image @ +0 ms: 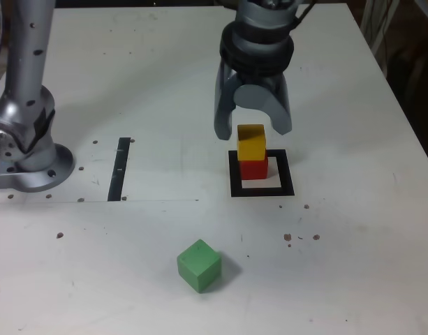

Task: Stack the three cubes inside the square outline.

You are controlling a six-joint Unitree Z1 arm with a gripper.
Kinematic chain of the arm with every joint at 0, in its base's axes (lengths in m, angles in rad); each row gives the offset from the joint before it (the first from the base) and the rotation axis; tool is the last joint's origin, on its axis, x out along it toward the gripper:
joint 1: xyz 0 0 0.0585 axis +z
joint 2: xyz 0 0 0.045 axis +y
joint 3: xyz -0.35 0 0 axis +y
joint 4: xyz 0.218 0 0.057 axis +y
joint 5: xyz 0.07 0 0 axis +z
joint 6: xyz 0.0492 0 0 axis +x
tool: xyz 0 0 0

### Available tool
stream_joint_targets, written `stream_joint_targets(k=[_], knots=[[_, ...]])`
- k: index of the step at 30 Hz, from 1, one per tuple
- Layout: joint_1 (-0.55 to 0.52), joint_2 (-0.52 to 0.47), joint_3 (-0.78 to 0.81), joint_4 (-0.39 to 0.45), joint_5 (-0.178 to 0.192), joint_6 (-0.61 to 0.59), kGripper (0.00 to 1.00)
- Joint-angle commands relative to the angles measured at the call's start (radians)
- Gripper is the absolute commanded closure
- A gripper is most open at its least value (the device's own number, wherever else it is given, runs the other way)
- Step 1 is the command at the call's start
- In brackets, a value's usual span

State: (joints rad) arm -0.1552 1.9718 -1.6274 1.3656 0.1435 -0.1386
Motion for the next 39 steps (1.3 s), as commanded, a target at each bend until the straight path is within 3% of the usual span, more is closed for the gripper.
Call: stream_joint_targets(k=[1,5,10,19,29,39], knots=[[-0.052,-0.041,-0.003,0.013,0.026,0.004,0.0],[-0.187,-0.102,0.003,0.029,0.036,0.046,0.0],[-0.364,-0.134,0.03,0.029,0.01,0.075,0.01],[-0.61,-0.047,0.042,0.01,-0.03,0.066,0.01],[-0.633,0.062,0.172,-0.206,-0.047,0.054,0.03],[-0.586,0.077,0.299,-0.31,-0.024,0.054,0.1]])
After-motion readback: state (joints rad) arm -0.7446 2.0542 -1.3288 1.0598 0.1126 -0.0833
